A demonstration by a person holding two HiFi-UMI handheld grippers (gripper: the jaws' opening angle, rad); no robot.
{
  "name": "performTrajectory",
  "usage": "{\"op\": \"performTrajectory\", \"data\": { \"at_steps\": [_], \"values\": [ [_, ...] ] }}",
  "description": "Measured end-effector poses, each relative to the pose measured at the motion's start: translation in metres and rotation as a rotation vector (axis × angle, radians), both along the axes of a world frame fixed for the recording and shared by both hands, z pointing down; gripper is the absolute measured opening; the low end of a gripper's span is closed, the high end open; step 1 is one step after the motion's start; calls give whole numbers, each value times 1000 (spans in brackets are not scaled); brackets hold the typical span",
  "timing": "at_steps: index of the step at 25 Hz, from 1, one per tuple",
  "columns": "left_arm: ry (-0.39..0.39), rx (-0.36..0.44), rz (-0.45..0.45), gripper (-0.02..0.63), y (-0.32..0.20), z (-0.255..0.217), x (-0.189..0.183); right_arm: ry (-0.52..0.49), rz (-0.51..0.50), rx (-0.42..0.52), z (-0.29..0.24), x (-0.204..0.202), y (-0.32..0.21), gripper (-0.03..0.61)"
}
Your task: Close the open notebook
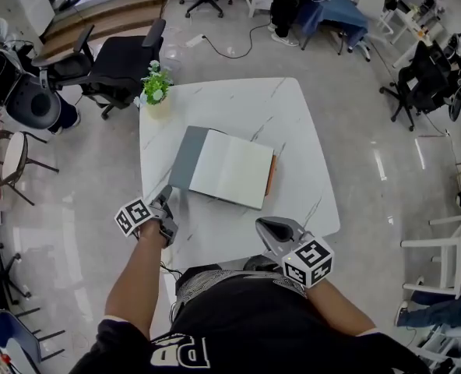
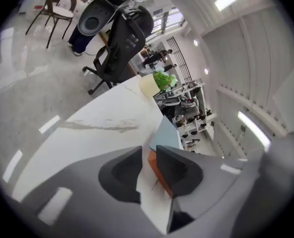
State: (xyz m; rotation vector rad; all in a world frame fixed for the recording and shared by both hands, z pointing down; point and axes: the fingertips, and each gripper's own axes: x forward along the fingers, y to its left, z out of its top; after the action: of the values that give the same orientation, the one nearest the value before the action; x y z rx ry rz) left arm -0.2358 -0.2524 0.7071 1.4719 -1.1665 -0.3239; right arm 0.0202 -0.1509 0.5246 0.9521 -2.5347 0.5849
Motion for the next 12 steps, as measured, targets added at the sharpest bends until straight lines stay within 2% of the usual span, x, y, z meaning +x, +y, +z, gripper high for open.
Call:
{"op": "performTrajectory", "data": {
  "at_steps": [5, 12],
  "values": [
    [87, 1, -28, 123, 0, 3, 0, 8, 12, -3, -1, 2, 0, 0],
    [144, 29, -49, 123, -7, 0, -2, 14, 20, -8, 0, 1, 1, 0]
  ]
}}
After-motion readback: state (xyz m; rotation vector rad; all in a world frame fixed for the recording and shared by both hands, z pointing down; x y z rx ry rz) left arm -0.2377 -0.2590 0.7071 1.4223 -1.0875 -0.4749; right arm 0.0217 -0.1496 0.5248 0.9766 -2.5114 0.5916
